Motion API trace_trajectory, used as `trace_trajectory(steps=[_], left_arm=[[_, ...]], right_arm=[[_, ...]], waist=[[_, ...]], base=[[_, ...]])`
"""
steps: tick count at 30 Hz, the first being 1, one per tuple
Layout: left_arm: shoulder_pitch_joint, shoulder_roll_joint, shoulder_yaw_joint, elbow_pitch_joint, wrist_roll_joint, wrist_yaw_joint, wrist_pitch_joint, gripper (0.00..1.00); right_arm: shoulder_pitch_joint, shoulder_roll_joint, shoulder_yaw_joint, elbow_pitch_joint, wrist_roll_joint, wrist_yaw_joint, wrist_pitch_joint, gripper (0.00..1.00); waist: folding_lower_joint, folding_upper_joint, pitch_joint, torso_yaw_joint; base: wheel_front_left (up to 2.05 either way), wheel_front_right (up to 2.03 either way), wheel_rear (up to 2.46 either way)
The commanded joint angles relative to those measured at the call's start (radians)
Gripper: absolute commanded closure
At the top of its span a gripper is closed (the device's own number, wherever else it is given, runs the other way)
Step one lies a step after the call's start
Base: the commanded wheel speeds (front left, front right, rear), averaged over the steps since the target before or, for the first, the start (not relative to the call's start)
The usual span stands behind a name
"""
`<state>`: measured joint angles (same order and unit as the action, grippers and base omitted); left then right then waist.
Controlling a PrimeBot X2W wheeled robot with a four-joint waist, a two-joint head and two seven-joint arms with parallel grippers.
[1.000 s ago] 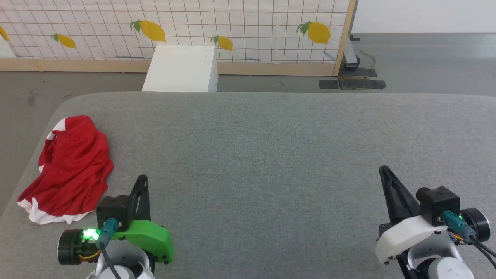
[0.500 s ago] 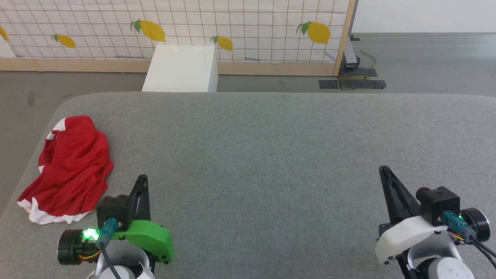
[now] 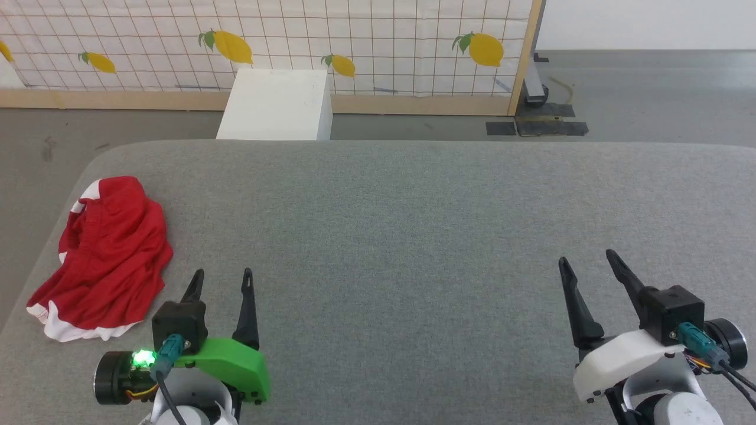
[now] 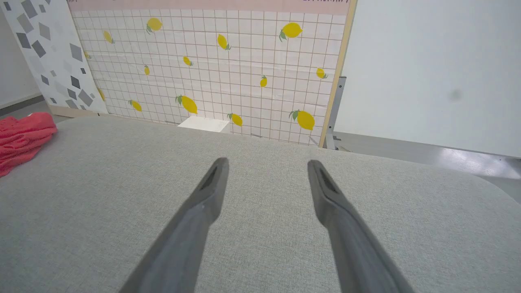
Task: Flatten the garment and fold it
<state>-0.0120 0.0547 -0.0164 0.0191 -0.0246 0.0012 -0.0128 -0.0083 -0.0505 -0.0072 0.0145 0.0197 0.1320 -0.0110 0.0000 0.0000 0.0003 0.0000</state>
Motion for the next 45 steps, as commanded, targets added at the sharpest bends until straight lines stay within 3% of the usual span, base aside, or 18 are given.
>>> trace_trajectory(steps=[1,20,31,45], left_arm=[[-0.002,0.0,-0.005,0.007,-0.008,0.004,-0.011,0.0],[-0.002,0.005,-0.012,0.041,-0.046,0.025,-0.051,0.0],[0.008,0.011,-0.013,0.054,-0.077,0.046,-0.082,0.0],[0.014,0.015,-0.024,0.068,-0.104,0.059,-0.111,0.0]], right_arm=[[0.011,0.0,-0.004,0.005,0.012,0.0,-0.012,0.0],[0.02,0.0,-0.012,0.038,0.044,0.0,-0.047,0.0],[0.026,0.0,-0.007,0.06,0.067,0.0,-0.064,0.0],[0.033,0.0,-0.003,0.075,0.089,-0.001,-0.076,0.0]], waist=[[0.0,0.0,0.0,0.0],[0.0,0.0,-0.004,0.055],[0.0,0.0,-0.004,0.157],[0.0,0.0,0.001,0.24]], base=[[0.0,0.0,0.0],[0.0,0.0,0.0],[0.0,0.0,0.0],[0.0,0.0,0.0]])
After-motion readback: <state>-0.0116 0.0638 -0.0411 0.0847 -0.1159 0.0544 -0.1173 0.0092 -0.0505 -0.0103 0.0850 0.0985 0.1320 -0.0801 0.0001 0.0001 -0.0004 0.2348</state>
